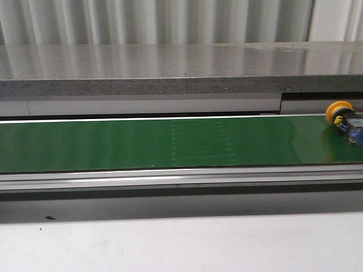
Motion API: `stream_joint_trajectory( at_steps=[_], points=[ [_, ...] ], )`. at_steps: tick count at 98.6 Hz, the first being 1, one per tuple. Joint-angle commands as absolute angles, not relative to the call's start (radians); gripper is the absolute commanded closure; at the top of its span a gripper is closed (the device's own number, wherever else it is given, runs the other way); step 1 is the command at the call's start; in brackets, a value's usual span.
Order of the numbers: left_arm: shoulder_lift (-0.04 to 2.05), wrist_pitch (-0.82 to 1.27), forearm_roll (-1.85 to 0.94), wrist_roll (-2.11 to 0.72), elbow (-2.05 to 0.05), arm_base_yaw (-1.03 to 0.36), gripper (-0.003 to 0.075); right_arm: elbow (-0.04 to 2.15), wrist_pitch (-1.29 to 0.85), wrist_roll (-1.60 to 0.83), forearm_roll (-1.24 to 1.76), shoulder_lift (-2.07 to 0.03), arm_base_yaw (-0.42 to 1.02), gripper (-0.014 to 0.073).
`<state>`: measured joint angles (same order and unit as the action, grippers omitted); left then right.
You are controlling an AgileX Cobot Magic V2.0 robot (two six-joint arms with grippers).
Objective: Move button from right to left
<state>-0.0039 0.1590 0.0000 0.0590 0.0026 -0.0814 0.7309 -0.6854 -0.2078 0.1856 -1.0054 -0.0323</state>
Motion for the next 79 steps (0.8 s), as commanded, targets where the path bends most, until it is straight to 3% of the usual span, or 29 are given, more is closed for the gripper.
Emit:
stream_joint_trajectory(
  at_steps=[1, 45, 79],
  points=[
    [-0.036, 0.082, -0.011, 0.071, 0.043, -0.080, 0.0741, 0.704, -0.608, -0.221, 0.191, -0.921, -0.032, 0.0661],
    [-0.036, 0.082, -0.011, 0.071, 0.043, -0.080, 0.0741, 0.461, -0.550, -0.221, 0.191, -0.443, -0.032, 0.0661],
    [-0.036, 0.080, -0.009, 0.071, 0.043, -0.080, 0.0741, 0.438, -0.530, -0.221, 0.191, -0.212, -0.032, 0.0661]
  ],
)
